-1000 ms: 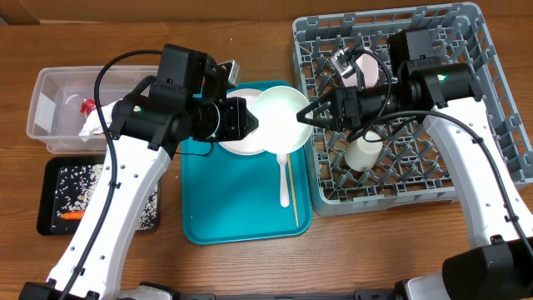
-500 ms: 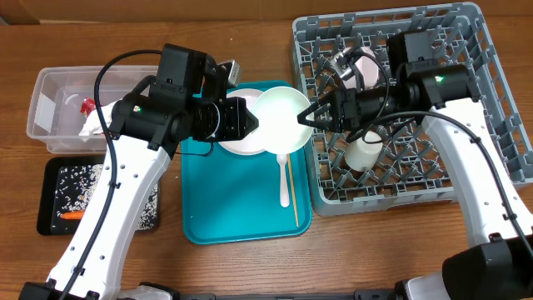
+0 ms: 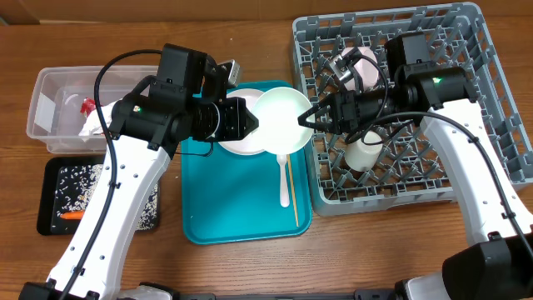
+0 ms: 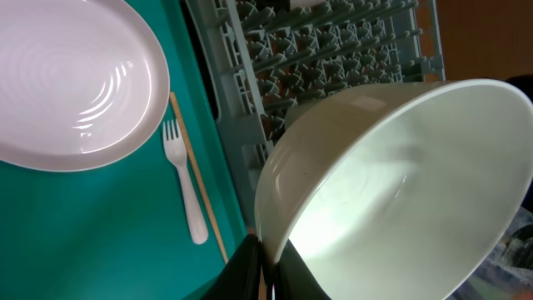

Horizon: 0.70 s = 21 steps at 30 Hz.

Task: Sort waste into correct bins and load items into the dishwasher
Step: 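Close the right gripper on the white bowl rim held by left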

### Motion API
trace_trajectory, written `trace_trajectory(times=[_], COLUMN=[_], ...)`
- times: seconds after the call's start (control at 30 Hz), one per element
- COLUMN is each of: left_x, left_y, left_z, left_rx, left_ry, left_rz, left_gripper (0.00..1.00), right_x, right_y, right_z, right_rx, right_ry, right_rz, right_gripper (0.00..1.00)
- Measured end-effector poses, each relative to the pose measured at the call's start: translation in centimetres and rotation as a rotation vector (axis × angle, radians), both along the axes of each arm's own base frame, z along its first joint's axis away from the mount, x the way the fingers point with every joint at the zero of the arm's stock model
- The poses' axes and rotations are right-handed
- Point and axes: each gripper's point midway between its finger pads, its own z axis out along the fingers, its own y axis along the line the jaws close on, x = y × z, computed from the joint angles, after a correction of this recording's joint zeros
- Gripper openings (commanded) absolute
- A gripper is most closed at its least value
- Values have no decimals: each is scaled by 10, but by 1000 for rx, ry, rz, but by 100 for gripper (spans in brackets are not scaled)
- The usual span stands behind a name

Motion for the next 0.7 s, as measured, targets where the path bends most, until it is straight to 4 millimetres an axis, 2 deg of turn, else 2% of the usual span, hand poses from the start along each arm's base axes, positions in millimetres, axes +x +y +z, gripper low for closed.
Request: trace_trajectory(times=[0.13, 0.37, 0.63, 0.7], left_x=[0, 0, 1, 1], left_y=[1, 3, 3, 3], left_z=[-1, -2, -3, -3], left_rx=[9, 18, 20, 21], left_ry=[4, 3, 2, 2], left_rz=[4, 11, 12, 12], left_gripper=[10, 10, 11, 15], right_x=[0, 0, 2, 2], right_y=[0, 0, -1, -2], right_z=[0, 0, -3, -3], right_rx=[0, -3, -20, -22], right_ry=[-1, -2, -4, -5], right_rz=[0, -1, -8, -9], right_gripper=[61, 49, 47, 44])
